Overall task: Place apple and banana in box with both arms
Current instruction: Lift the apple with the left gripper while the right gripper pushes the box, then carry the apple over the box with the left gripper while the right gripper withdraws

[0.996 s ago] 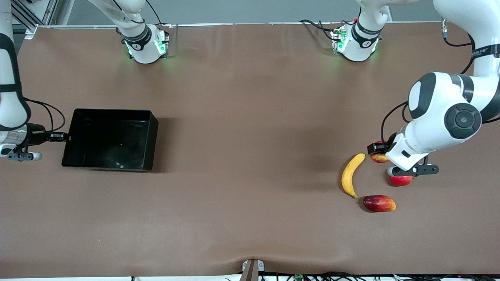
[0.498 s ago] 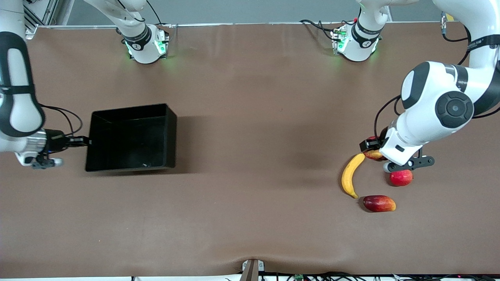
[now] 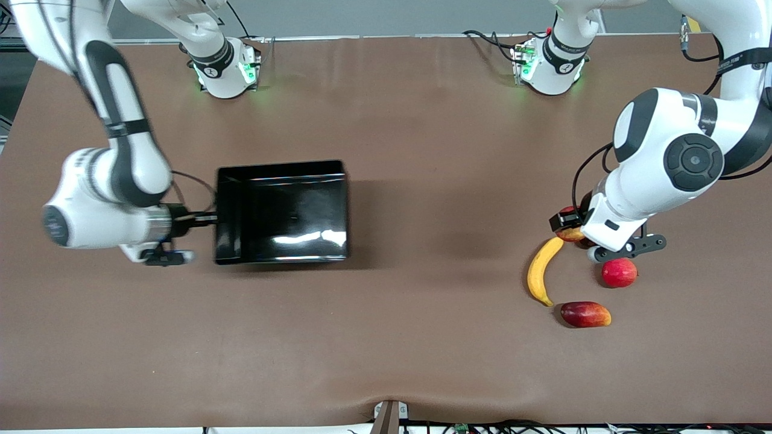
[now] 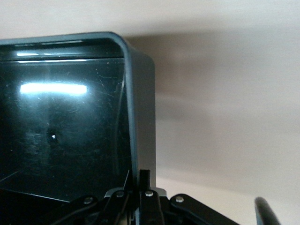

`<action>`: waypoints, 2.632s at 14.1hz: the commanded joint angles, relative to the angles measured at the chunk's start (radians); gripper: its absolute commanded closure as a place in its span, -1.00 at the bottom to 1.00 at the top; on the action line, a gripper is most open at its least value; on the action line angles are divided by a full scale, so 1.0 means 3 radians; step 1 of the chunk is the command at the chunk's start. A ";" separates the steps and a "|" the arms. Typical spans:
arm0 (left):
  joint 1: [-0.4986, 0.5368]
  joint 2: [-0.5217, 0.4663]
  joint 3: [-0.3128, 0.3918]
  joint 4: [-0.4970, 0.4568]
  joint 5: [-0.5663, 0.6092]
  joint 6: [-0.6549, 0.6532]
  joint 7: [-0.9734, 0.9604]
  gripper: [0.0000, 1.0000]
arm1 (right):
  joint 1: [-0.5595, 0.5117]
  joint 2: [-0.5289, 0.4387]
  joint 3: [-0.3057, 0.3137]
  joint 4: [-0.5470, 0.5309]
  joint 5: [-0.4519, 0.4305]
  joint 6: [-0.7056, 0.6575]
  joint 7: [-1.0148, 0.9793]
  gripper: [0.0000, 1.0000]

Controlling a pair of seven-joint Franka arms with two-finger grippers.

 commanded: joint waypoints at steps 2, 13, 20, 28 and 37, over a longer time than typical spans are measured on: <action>0.0007 -0.0074 -0.0028 0.0032 -0.0120 -0.0106 -0.0058 1.00 | 0.0506 -0.0076 -0.0042 -0.0025 0.0219 0.0239 0.0616 1.00; -0.0008 -0.0028 -0.0370 0.0022 -0.0212 -0.0106 -0.0671 1.00 | 0.1887 0.0169 -0.0042 -0.0046 0.0230 0.1583 0.1692 1.00; -0.0264 -0.0012 -0.0503 -0.0370 -0.0161 0.0281 -0.1342 1.00 | 0.2016 0.0605 -0.0042 0.0016 0.0220 0.2076 0.1815 0.11; -0.0576 0.0151 -0.0503 -0.0852 0.0053 0.0997 -0.1894 1.00 | 0.1725 0.0420 -0.0230 0.0903 0.0158 0.0285 0.1846 -1.00; -0.0755 0.0626 -0.0503 -0.0990 0.0631 0.1448 -0.2446 1.00 | 0.1005 0.0426 -0.0748 0.2147 -0.0393 -0.1553 0.1637 -1.00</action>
